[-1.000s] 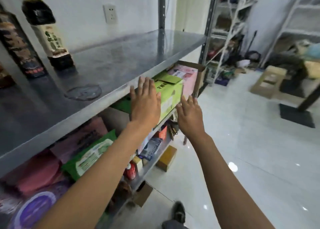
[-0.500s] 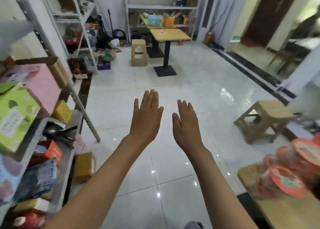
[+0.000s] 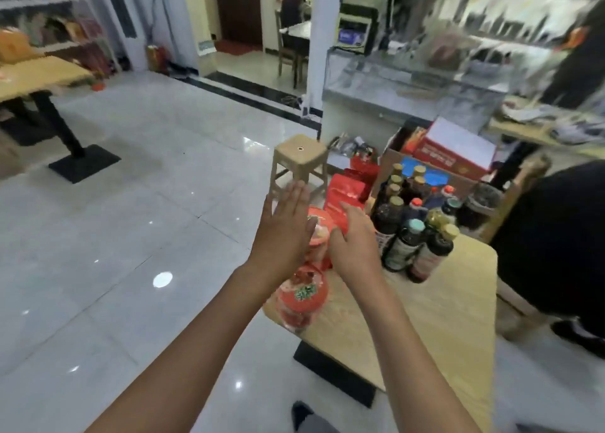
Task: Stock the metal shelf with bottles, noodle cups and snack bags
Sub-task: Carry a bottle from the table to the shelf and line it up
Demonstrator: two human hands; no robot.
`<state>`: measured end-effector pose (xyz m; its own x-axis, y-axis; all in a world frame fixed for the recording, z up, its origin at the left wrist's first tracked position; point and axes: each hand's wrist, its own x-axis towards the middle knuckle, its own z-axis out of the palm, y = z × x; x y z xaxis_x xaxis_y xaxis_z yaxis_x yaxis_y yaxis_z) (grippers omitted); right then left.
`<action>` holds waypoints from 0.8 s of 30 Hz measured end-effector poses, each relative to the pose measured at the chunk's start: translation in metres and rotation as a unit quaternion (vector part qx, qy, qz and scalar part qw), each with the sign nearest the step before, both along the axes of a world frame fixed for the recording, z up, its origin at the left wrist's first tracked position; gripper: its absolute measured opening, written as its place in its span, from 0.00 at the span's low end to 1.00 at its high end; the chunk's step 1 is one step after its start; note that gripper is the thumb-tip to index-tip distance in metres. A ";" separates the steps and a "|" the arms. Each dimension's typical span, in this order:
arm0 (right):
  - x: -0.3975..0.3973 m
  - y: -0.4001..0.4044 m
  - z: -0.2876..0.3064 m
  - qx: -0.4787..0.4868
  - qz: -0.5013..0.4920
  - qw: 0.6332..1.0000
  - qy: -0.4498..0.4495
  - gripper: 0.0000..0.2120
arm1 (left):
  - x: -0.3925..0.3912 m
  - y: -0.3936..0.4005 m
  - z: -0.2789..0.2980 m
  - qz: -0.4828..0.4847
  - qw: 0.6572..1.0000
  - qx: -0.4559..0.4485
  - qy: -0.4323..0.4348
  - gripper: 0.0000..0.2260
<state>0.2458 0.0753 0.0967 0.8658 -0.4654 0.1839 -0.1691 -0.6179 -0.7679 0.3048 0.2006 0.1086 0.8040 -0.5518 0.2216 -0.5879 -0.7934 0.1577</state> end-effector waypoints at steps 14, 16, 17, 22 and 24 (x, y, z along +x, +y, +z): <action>0.010 -0.238 -0.105 0.176 -0.362 0.914 0.054 0.26 | 0.009 -0.184 -0.063 -0.117 0.982 -0.065 0.131 0.24; 0.014 -0.249 -0.121 0.148 -0.343 0.924 0.079 0.30 | 0.010 -0.192 -0.068 -0.123 0.979 -0.068 0.146 0.25; 0.015 -0.254 -0.127 0.146 -0.335 0.927 0.086 0.31 | 0.010 -0.196 -0.070 -0.125 0.978 -0.069 0.150 0.25; 0.017 -0.260 -0.139 0.180 -0.329 0.926 0.043 0.26 | 0.009 -0.207 -0.073 -0.127 0.975 -0.070 0.170 0.25; 0.013 -0.261 -0.141 0.193 -0.334 0.922 0.031 0.19 | 0.008 -0.211 -0.073 -0.130 0.973 -0.069 0.180 0.25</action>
